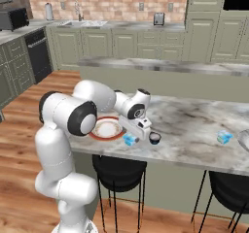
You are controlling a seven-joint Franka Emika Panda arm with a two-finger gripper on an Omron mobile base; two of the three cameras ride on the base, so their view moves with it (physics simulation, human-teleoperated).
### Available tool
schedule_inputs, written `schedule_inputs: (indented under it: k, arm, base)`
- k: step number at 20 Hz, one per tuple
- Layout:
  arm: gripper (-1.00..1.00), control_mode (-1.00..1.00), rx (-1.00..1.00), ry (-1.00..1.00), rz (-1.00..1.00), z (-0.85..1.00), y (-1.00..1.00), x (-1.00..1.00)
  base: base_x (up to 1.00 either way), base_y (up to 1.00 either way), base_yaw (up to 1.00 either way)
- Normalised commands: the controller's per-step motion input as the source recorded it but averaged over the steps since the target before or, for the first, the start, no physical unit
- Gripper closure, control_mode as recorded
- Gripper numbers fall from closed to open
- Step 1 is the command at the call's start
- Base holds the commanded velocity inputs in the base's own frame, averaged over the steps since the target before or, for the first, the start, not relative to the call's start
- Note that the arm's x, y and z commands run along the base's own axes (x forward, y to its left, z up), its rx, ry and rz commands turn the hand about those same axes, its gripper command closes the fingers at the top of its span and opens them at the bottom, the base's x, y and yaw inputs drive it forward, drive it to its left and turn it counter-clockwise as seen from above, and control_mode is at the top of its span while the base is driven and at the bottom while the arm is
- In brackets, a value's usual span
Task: Place two yogurt containers on each plate.
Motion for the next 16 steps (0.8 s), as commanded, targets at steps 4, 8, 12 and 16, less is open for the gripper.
schedule_inputs:
  k: [4, 8, 12, 16]
  arm:
    - [-1.0, -1.0, 0.0, 0.0, 0.04, -0.12, -0.01, 0.14]
    - [-1.0, -1.0, 0.0, 0.0, 0.05, -0.09, -0.02, 0.02]
    - [-1.0, -1.0, 0.03, 0.0, 0.05, -0.07, -0.01, 0.01]
    - [-1.0, -1.0, 0.0, 0.0, 0.03, -0.05, 0.0, 0.0]
  base:
    - [0.0, 0.0, 0.0]
    - [0.0, 0.0, 0.0]
    - [0.0, 0.0, 0.0]
    - [0.0, 0.0, 0.0]
